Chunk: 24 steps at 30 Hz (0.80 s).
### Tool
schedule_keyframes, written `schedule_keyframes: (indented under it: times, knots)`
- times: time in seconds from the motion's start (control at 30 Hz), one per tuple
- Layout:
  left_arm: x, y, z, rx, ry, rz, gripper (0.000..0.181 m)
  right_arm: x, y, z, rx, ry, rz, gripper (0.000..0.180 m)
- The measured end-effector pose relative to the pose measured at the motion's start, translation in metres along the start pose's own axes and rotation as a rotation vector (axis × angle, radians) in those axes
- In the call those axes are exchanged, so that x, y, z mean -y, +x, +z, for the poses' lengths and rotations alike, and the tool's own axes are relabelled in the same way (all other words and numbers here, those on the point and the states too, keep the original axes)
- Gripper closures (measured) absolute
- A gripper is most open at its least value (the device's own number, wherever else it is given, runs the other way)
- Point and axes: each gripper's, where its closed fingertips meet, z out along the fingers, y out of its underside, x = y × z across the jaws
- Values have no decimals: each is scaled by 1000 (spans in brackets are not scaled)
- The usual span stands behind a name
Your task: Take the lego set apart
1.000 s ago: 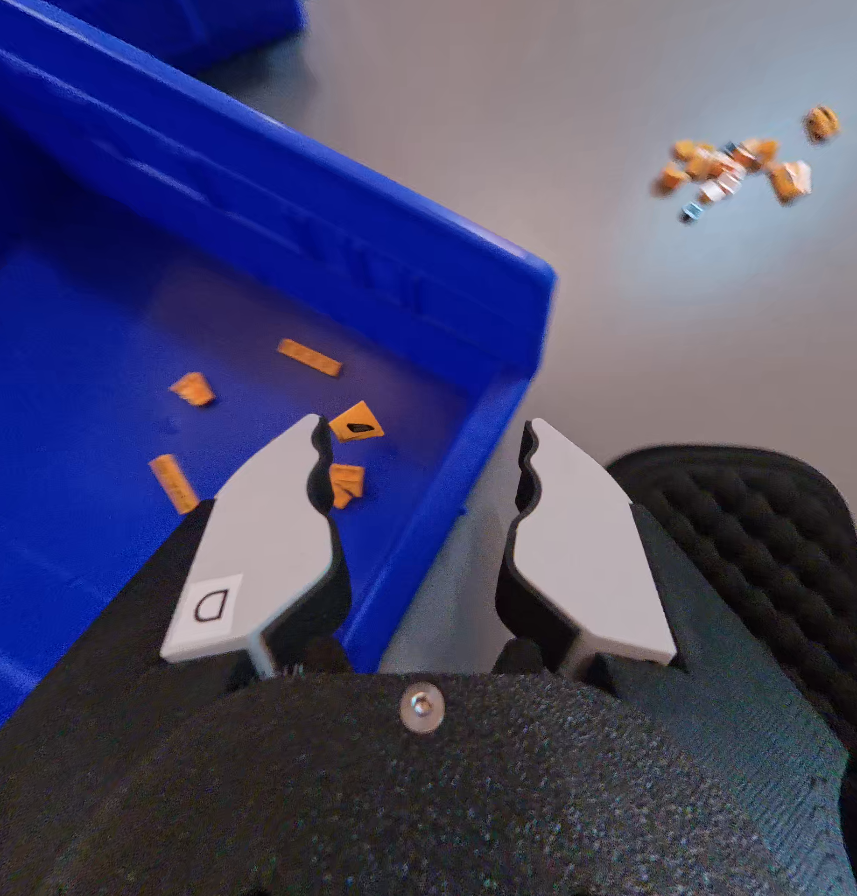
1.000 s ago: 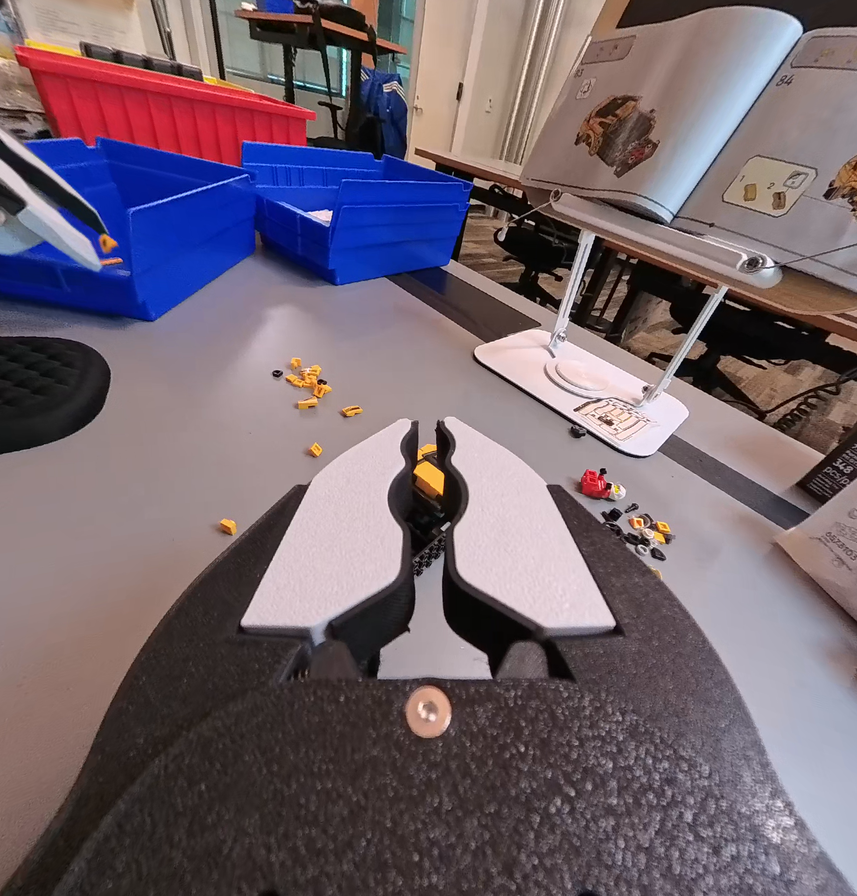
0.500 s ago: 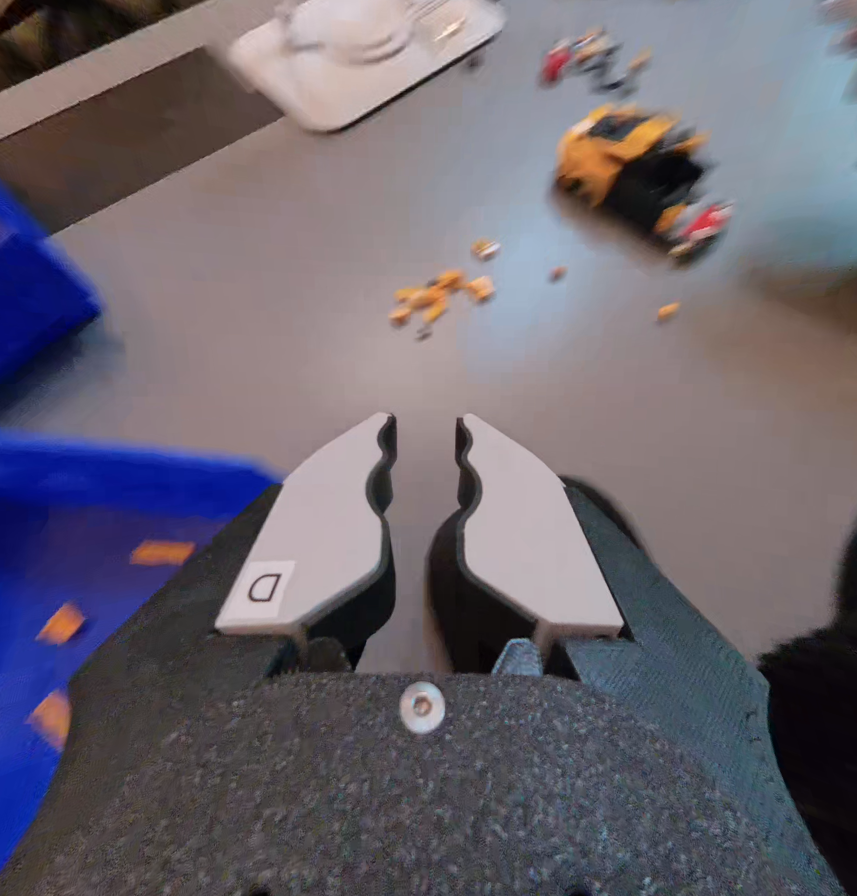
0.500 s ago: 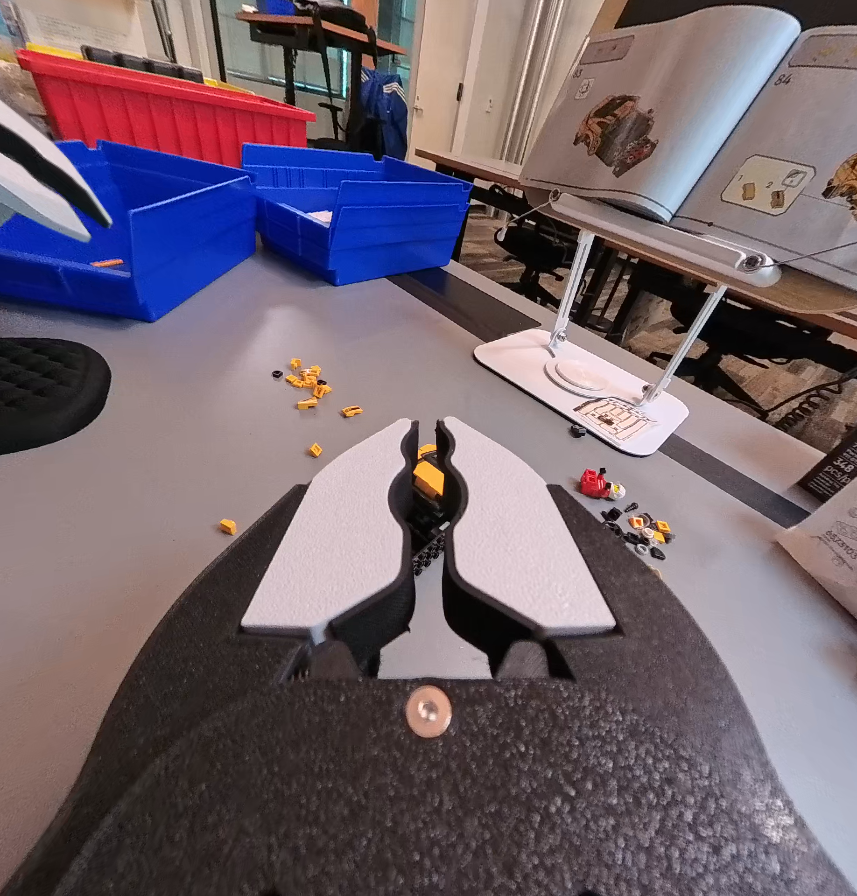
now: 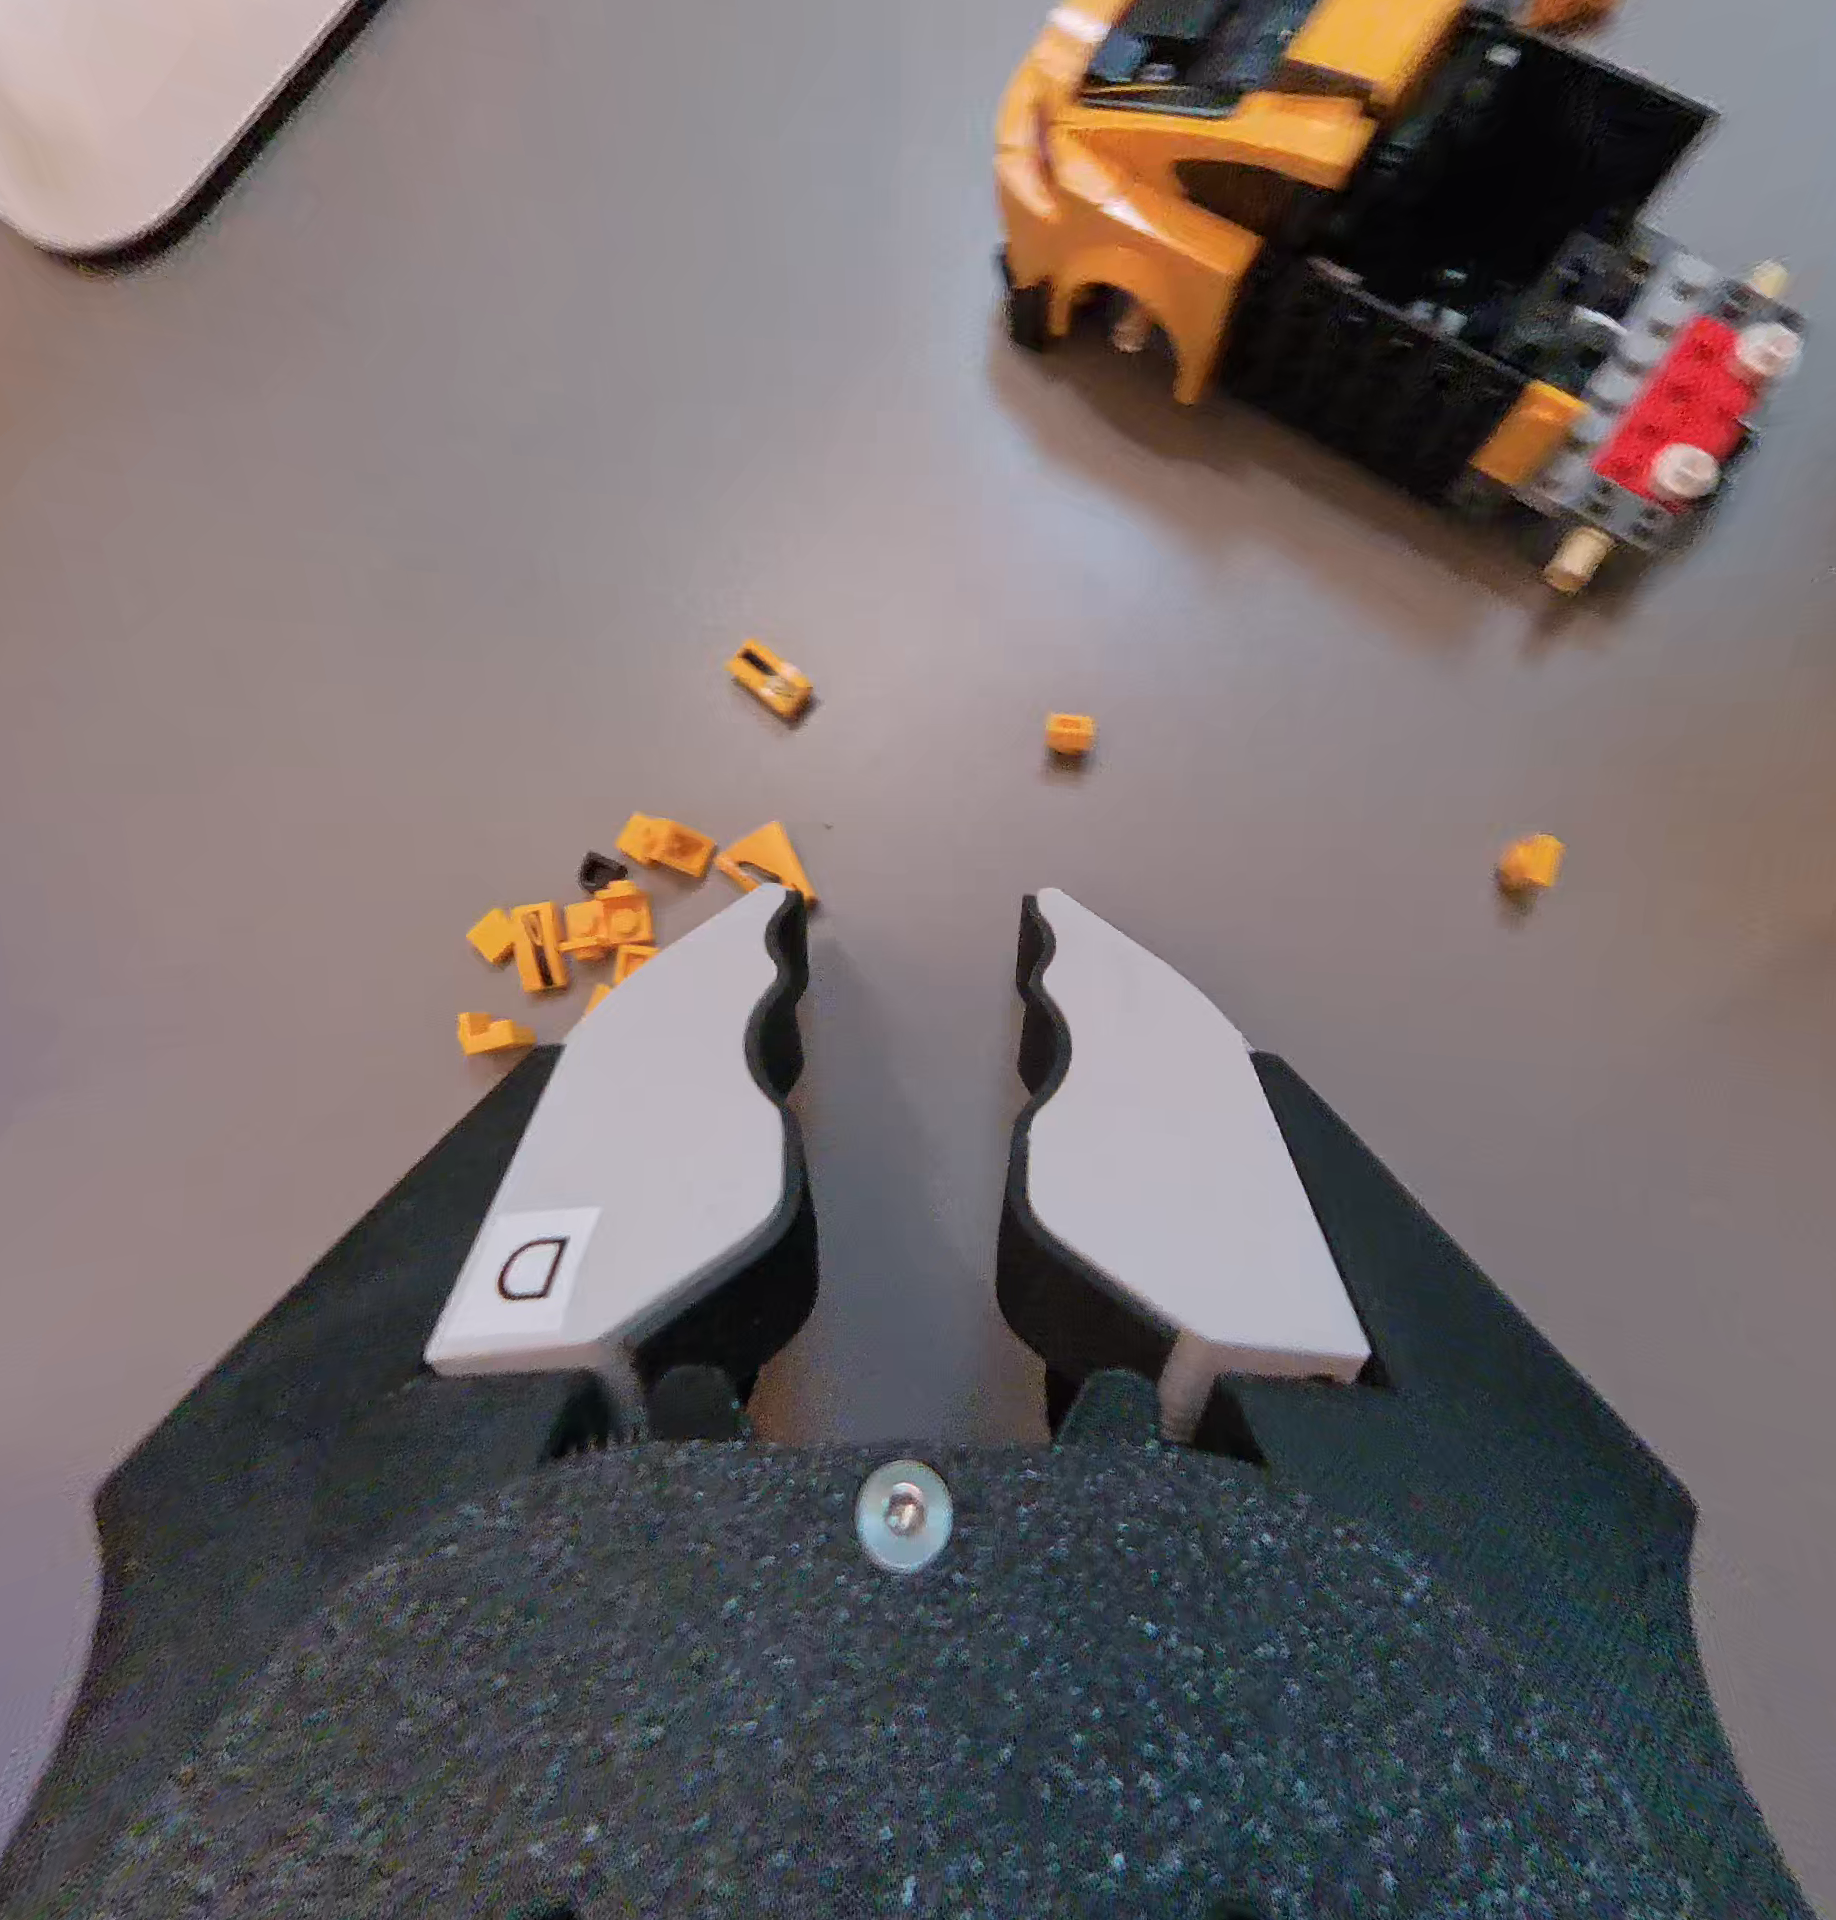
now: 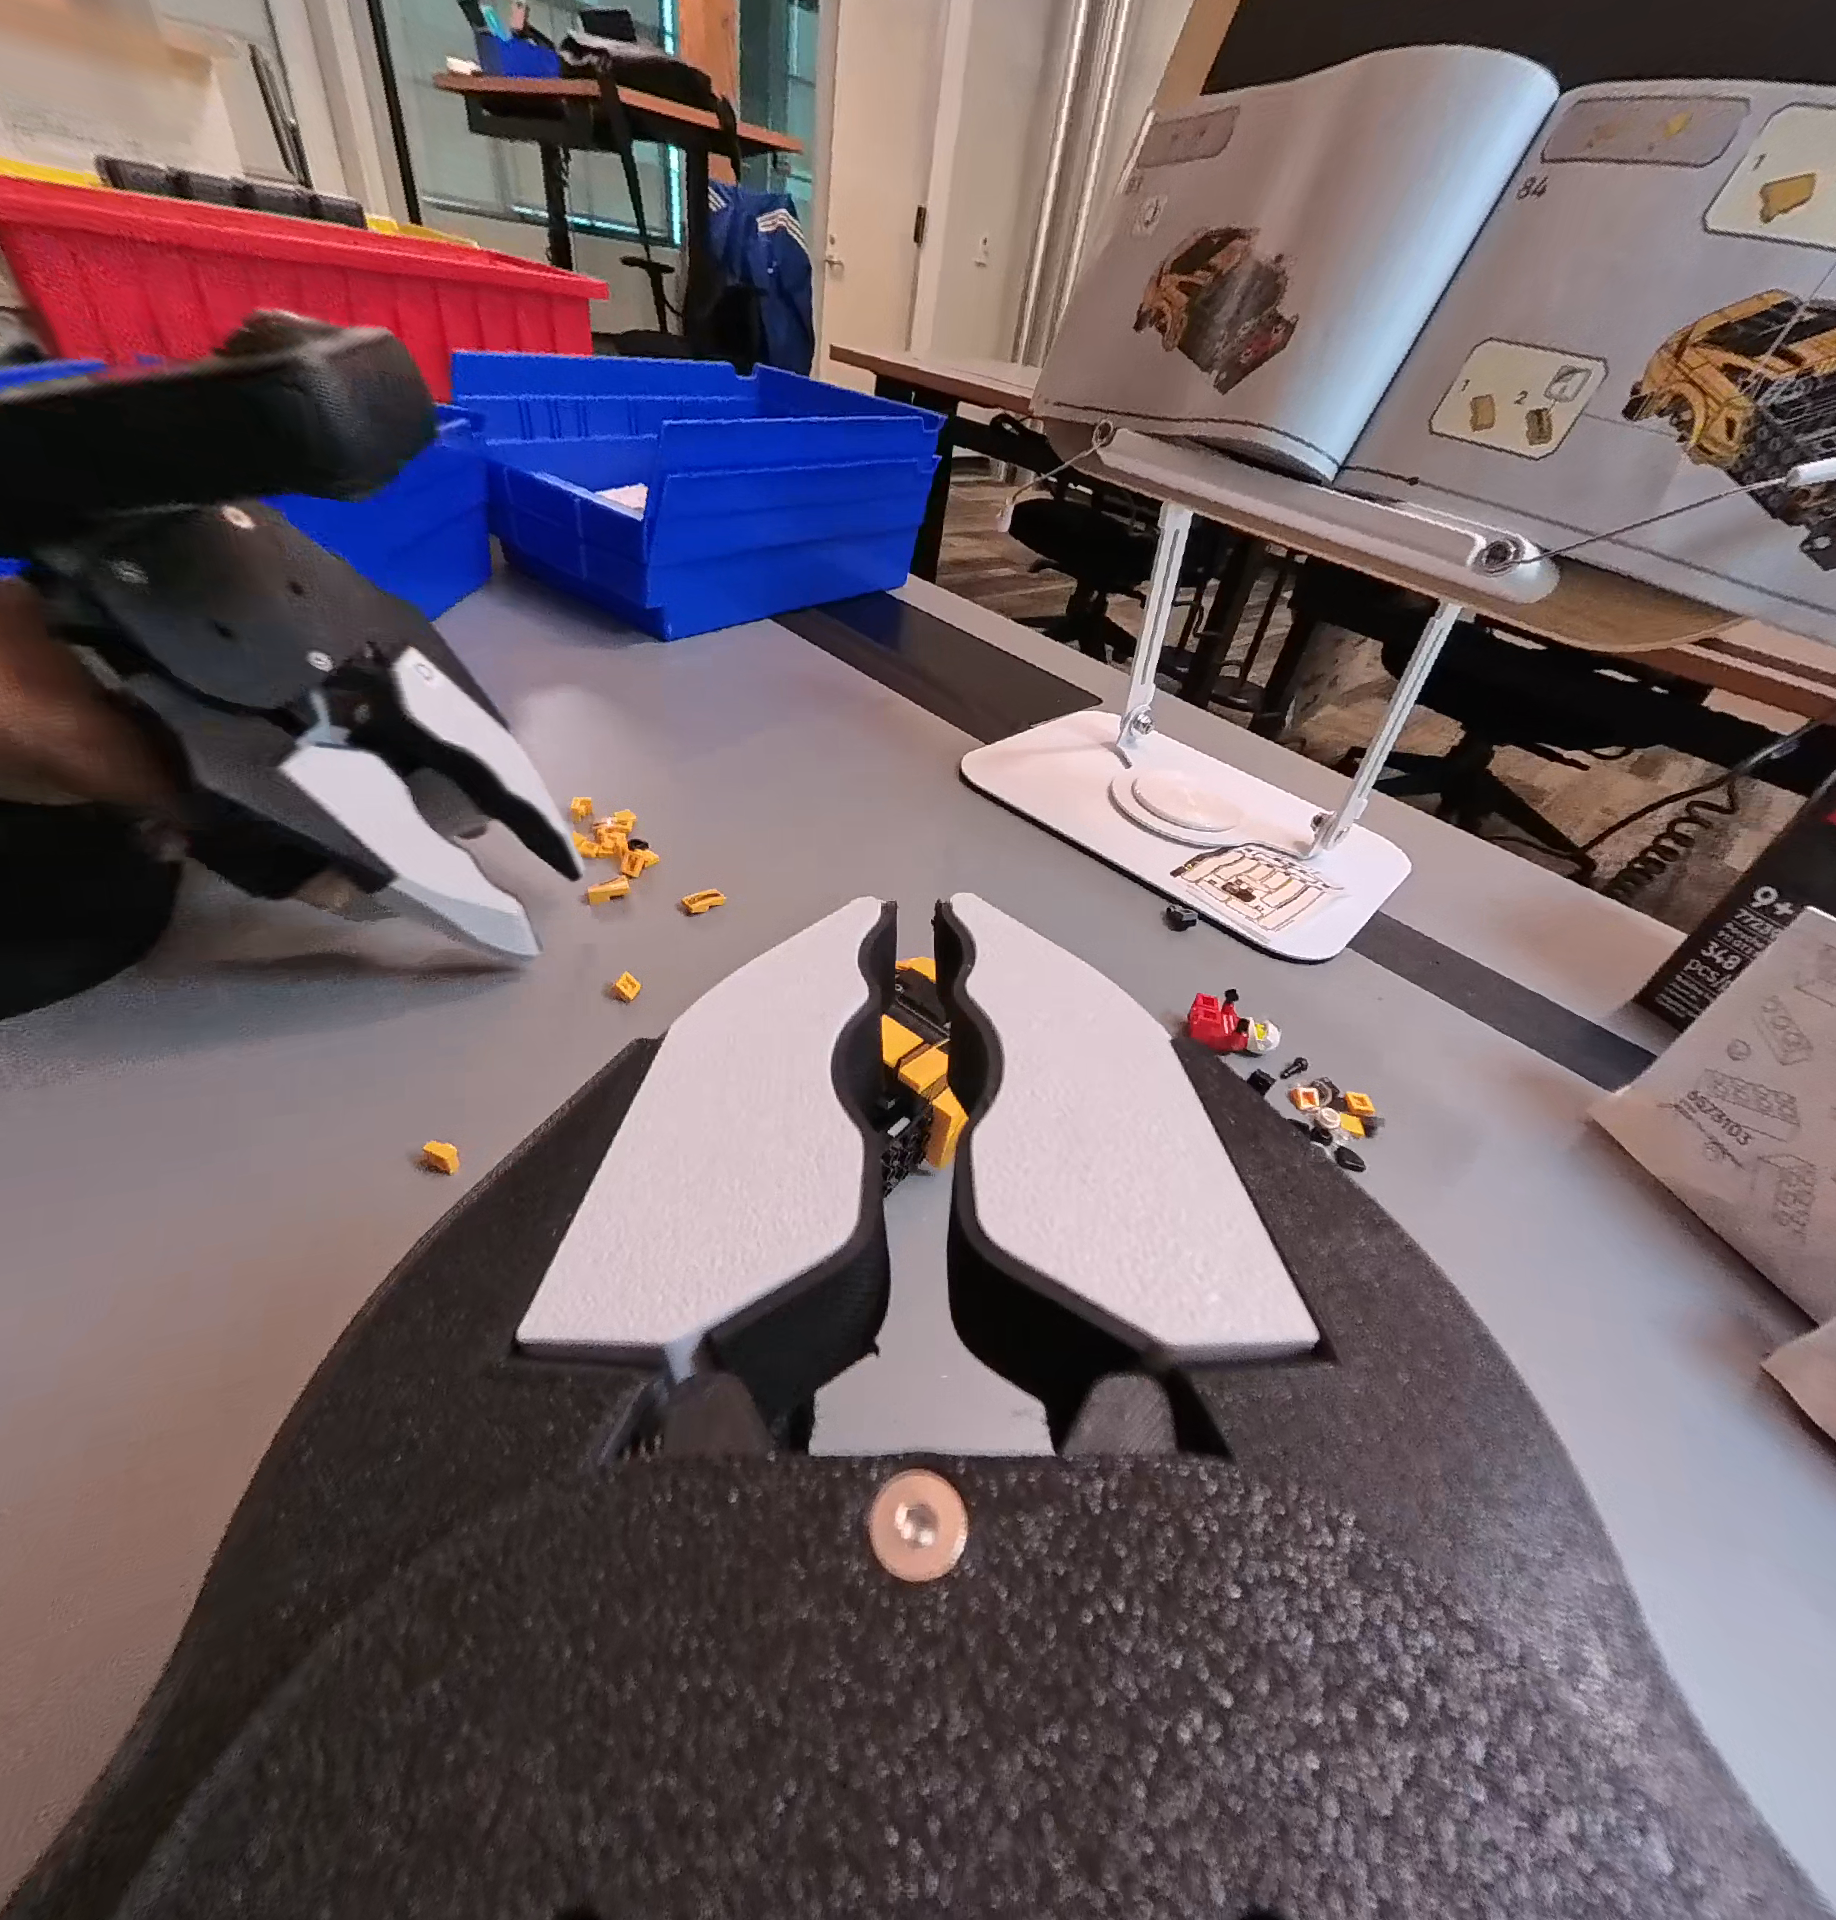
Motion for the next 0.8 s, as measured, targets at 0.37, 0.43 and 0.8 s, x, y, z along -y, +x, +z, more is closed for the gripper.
schedule_keyframes:
  times: [0.37,0.43,0.8]
  knots:
    - [11,-23,-15,63,70,-39,175,-1,0,1,6,-3,6,174]
    - [24,-32,-57,134,175,-56,175,-1,1,0,1,-2,4,174]
    - [-103,-153,-206,586,73,-442,161,-3,-2,3,12,-9,9,174]
